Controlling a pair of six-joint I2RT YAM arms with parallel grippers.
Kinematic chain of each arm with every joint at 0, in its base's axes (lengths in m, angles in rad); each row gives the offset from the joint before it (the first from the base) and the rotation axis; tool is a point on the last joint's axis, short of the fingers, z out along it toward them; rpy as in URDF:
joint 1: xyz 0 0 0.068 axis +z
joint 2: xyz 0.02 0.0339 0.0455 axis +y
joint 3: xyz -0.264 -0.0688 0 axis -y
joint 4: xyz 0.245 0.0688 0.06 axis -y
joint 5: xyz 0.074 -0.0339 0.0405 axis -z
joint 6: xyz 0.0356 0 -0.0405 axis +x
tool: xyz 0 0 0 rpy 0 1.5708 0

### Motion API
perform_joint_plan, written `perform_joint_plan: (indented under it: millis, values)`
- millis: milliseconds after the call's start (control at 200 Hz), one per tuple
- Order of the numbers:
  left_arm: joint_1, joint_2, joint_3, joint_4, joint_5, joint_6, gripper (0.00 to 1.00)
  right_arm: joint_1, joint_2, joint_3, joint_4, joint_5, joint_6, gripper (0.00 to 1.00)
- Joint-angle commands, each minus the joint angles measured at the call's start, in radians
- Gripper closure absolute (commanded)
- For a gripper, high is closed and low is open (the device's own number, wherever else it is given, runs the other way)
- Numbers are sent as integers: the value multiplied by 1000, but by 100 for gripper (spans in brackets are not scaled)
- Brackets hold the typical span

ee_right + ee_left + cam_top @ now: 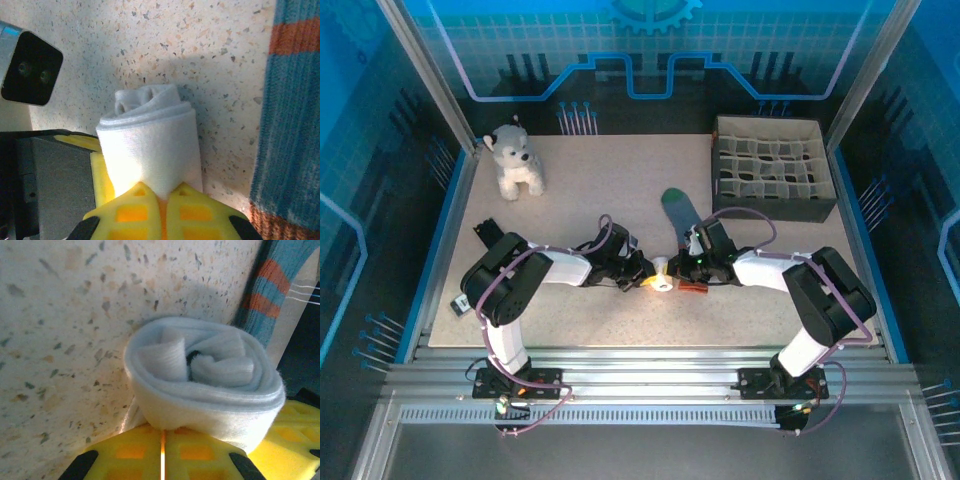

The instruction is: Roll the socks

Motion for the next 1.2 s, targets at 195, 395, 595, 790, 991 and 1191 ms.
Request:
perform_joint_plan:
  millis: [195,395,595,790,991,1191]
  values:
    - [-10,54,6,-175,-4,69,91,77,-28,-2,-82,-33,-49,69]
    - [-11,74,4,-161,2,65,93,68,-74,-25,-77,-22,-51,61]
    - [-11,88,1,-144,10,62,96,62,-56,-48,-1,-66,-24,58]
    - [-8,98,-14,-109,23,54,100,59,-37,-63,64,-72,19,54]
    - [-10,113,-16,-84,38,49,100,61,17,-35,74,-75,41,54]
    - [-9,109,-16,-90,46,52,100,85,48,20,-57,-27,16,68]
